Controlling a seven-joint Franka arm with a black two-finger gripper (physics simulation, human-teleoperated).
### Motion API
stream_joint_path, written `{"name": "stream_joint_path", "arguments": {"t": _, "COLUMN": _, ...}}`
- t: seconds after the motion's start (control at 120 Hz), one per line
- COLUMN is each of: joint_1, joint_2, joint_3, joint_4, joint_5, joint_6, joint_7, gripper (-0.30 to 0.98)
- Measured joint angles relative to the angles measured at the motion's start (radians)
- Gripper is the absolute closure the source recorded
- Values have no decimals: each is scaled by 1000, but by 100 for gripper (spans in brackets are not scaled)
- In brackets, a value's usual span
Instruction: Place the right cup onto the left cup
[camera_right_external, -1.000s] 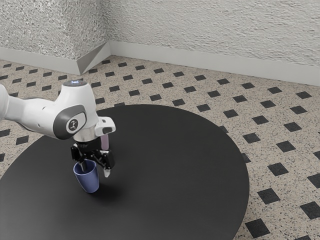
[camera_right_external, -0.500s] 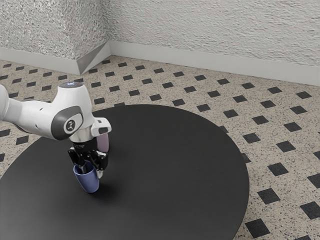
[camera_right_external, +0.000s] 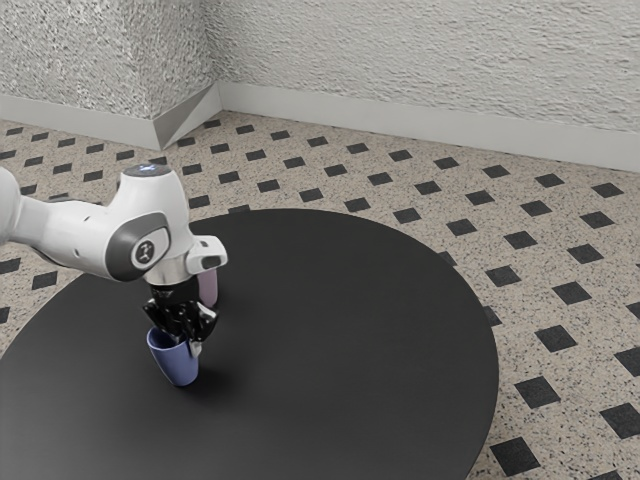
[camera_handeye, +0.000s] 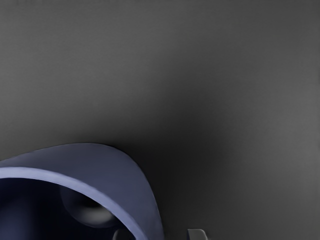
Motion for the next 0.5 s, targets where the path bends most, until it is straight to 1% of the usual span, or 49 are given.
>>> {"name": "stream_joint_path", "arguments": {"t": 0.092, "joint_1": -10, "joint_2": 0, "joint_3": 0, "joint_4": 0, "joint_5": 0, "joint_6": 1, "joint_7": -1, "gripper": 71}}
{"name": "stream_joint_path", "arguments": {"t": 0.225, "joint_1": -22, "joint_2": -2, "joint_3": 0, "joint_4": 0, "joint_5": 2, "joint_6": 2, "joint_7": -4, "gripper": 75}}
{"name": "stream_joint_path", "arguments": {"t": 0.308, "joint_1": -28, "joint_2": -15, "joint_3": -1, "joint_4": 0, "joint_5": 5, "joint_6": 0, "joint_7": -8, "gripper": 76}}
{"name": "stream_joint_path", "arguments": {"t": 0.5, "joint_1": -26, "joint_2": -70, "joint_3": -4, "joint_4": 1, "joint_5": 41, "joint_6": -24, "joint_7": -27, "gripper": 76}}
